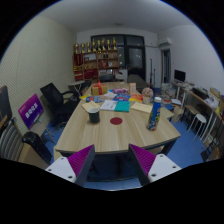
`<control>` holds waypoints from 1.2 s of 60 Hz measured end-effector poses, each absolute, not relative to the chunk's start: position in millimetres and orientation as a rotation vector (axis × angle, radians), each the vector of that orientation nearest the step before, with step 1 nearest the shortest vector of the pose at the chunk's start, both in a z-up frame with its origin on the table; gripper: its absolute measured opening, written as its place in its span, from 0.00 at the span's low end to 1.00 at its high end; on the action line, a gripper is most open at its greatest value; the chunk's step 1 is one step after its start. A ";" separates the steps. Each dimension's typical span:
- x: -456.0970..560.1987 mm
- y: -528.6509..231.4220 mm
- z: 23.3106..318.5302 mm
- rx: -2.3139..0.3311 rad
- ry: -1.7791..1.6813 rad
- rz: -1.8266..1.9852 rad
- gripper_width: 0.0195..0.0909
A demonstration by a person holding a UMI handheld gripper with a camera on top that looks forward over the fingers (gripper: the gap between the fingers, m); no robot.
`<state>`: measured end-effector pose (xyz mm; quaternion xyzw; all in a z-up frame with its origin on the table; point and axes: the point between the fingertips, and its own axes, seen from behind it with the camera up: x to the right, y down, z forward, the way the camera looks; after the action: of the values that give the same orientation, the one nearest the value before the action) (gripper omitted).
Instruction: Pour water
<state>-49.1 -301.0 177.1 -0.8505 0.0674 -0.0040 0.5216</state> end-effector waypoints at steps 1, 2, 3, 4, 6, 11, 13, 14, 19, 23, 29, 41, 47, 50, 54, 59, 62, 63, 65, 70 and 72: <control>-47.0 -299.5 177.7 -2.033 0.158 -0.018 0.81; -47.9 -293.6 174.8 -2.026 0.156 -0.027 0.80; -48.6 -294.7 175.6 -2.020 0.154 -0.033 0.80; -49.0 -295.4 176.0 -2.013 0.152 -0.040 0.81; -50.6 -296.0 175.4 -2.000 0.150 -0.048 0.81; -68.5 -303.8 169.8 -1.966 0.155 -0.058 0.80; -67.5 -300.9 165.0 -1.960 0.161 -0.061 0.80; -45.3 -281.5 161.0 -1.959 0.159 -0.056 0.80; -48.3 -279.7 153.3 -1.945 0.173 -0.050 0.81; -34.4 -267.1 151.2 -1.931 0.176 -0.037 0.80; -3.5 -245.9 147.6 -1.886 0.178 -0.045 0.80; 123.4 -169.3 146.6 -1.787 0.215 -0.100 0.80; 182.8 -120.7 130.8 -1.766 0.242 -0.106 0.82; 205.0 -98.1 122.8 -1.758 0.247 -0.110 0.82; 222.7 -71.3 109.4 -1.766 0.220 -0.112 0.82; 235.5 -40.6 98.2 -1.769 0.161 -0.116 0.83; 238.8 -25.4 93.9 -1.761 0.147 -0.112 0.82; 239.6 -20.5 92.2 -1.759 0.143 -0.109 0.82; 243.1 -12.0 87.2 -1.757 0.137 -0.101 0.82; 240.2 14.6 74.4 -1.748 0.122 -0.102 0.83; 241.2 21.1 68.5 -1.753 0.114 -0.104 0.82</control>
<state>241.2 21.1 68.5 -0.7678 0.0500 -0.0457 0.6371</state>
